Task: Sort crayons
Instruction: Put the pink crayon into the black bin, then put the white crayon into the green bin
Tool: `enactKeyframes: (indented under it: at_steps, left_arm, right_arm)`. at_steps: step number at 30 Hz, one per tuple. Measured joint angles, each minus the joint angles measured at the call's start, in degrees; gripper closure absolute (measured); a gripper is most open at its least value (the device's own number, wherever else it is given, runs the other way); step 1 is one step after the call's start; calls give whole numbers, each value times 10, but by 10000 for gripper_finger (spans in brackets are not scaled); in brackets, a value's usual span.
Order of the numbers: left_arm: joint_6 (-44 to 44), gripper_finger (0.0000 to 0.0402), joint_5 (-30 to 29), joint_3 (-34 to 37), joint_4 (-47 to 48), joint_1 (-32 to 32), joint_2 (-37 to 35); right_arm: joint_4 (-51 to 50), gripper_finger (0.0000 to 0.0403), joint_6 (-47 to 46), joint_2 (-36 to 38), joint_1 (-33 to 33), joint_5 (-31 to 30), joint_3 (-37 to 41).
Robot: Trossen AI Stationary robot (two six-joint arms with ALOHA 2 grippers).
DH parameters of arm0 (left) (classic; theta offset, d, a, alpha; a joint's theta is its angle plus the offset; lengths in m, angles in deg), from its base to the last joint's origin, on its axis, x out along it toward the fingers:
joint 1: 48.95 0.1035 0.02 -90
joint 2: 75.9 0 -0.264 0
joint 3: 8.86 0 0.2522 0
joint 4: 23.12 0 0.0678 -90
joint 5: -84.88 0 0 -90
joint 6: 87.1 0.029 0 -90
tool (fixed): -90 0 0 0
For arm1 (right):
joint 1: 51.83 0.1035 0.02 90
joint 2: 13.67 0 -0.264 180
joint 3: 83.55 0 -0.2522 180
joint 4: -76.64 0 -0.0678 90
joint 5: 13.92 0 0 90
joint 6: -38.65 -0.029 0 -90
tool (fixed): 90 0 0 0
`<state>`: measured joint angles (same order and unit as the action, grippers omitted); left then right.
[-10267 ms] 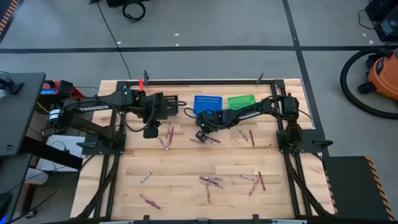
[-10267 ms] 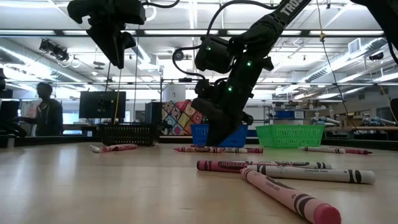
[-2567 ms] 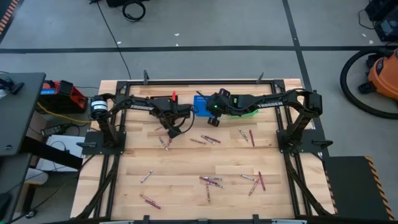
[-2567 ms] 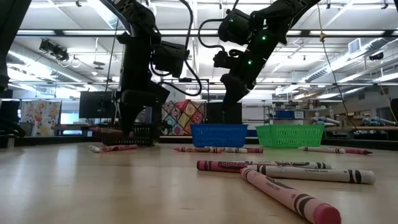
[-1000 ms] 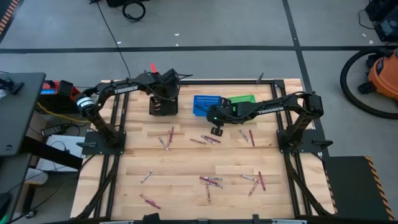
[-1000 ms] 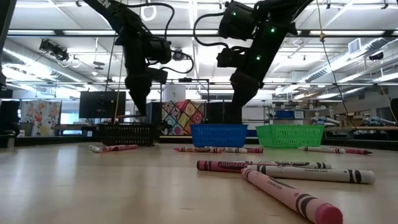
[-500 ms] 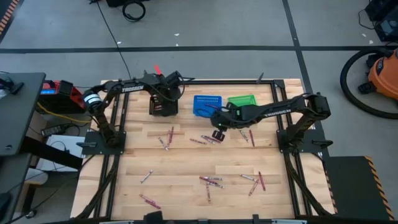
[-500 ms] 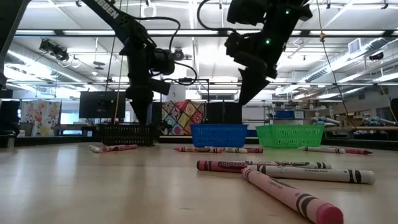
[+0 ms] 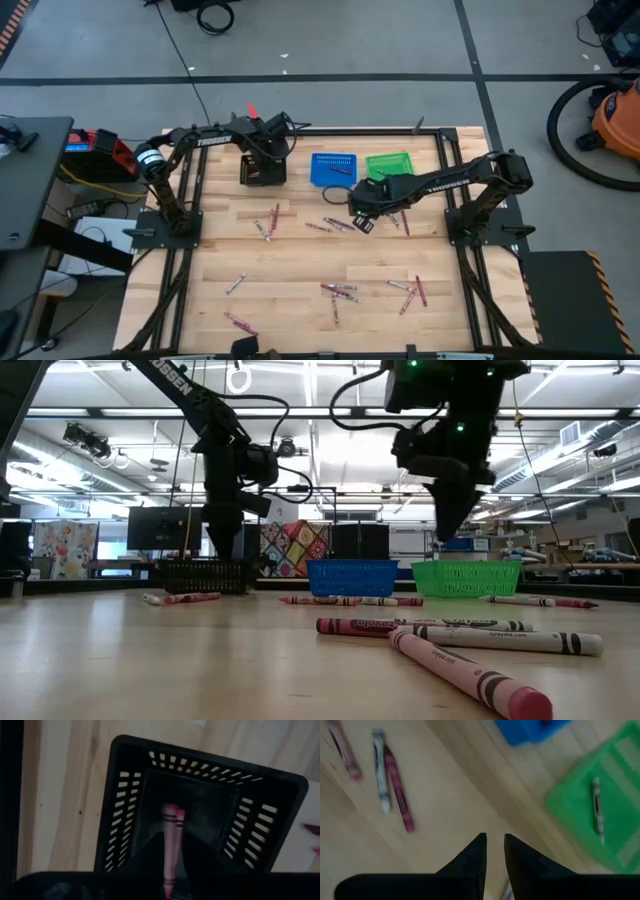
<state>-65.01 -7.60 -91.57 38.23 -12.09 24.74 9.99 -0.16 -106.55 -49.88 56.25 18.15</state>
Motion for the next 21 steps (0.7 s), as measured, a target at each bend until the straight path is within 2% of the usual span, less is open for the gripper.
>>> enactKeyframes:
  at_steps: [7,11,16,21]
  left_arm:
    - [-4,312,0,0,2,-2,0]
    - [-4,311,0,0,6,-9,-4]
    - [-5,311,-7,0,6,-29,-27]
    - [-8,310,-9,0,11,-52,-60]
  right_arm:
    - [-54,328,-70,0,37,0,7]
    - [-59,328,-96,0,55,0,38]
    - [-59,328,-132,0,54,8,86]
    - [-59,328,-134,-1,41,23,97]
